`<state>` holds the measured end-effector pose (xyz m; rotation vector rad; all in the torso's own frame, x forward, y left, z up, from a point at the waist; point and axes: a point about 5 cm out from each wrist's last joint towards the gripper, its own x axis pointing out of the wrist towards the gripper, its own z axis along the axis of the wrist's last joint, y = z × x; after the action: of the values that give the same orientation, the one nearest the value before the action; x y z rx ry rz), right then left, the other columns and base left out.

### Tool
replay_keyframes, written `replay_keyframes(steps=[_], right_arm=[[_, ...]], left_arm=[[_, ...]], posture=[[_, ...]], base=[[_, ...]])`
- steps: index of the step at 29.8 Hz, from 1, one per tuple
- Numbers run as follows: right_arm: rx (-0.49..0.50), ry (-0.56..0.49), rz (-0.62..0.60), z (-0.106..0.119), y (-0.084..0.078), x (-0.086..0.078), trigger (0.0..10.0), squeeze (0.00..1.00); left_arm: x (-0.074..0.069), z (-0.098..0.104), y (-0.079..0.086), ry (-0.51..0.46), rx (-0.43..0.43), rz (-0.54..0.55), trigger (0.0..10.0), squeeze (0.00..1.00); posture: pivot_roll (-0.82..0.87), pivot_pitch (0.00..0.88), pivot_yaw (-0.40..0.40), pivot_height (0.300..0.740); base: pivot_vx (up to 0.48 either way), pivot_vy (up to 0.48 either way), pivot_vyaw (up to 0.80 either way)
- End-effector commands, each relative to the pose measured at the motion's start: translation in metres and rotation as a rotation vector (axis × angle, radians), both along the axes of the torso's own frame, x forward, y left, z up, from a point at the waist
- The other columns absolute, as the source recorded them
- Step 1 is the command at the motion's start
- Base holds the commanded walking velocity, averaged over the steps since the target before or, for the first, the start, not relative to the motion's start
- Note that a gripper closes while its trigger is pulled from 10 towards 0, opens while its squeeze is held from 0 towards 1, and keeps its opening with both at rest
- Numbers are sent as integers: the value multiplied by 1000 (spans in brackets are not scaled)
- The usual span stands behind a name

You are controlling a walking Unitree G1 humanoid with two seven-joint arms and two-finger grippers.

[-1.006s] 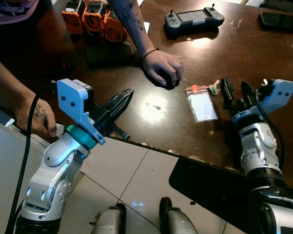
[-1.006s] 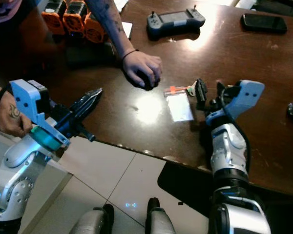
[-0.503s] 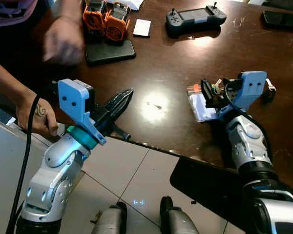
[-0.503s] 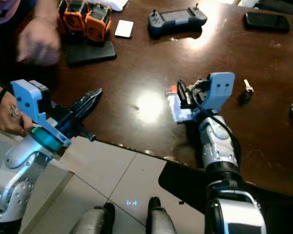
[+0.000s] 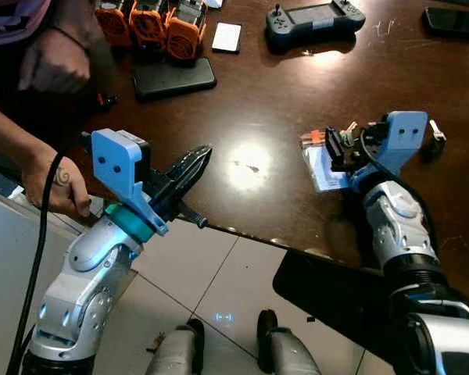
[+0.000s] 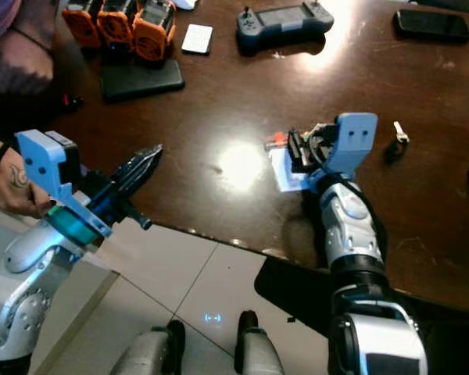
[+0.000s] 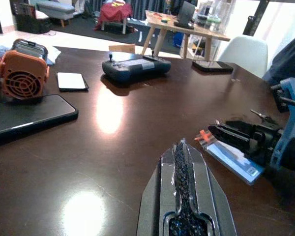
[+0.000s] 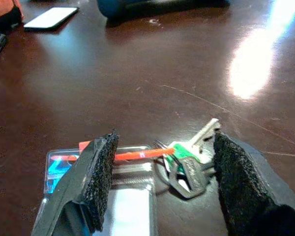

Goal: Hang keys on a hook

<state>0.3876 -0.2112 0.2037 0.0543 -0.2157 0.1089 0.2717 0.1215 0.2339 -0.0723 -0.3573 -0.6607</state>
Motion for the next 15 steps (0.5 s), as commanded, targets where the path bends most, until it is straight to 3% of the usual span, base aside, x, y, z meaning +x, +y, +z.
replay_keyframes(steps=[1, 8, 9, 11, 12, 15], right_arm=[[-8, 67, 2, -15, 1, -1, 10000, 0], [-36, 151, -33, -20, 4, 3, 10000, 0], [-32, 166, -45, -21, 3, 3, 5608, 0], [-32, 166, -45, -21, 3, 3, 5608, 0], [-26, 189, -62, -22, 0, 4, 353, 0], [-20, 216, -79, -23, -3, 4, 0, 0]], left_arm=[[-4, -2, -1, 9, 5, -8, 10000, 0], [-5, -1, -1, 10, 5, -10, 10000, 0], [-5, 0, -1, 10, 5, -10, 10000, 0], [-5, 0, -1, 10, 5, -10, 10000, 0], [-4, 0, -1, 9, 6, -9, 10000, 0], [-4, 1, 0, 7, 6, -8, 10000, 0]], posture=[[123, 345, 111, 740], [125, 349, 113, 740], [124, 348, 112, 740], [124, 348, 112, 740], [122, 347, 112, 740], [123, 347, 110, 740]], base=[[0, 0, 0], [0, 0, 0], [0, 0, 0], [0, 0, 0], [0, 0, 0], [0, 0, 0]])
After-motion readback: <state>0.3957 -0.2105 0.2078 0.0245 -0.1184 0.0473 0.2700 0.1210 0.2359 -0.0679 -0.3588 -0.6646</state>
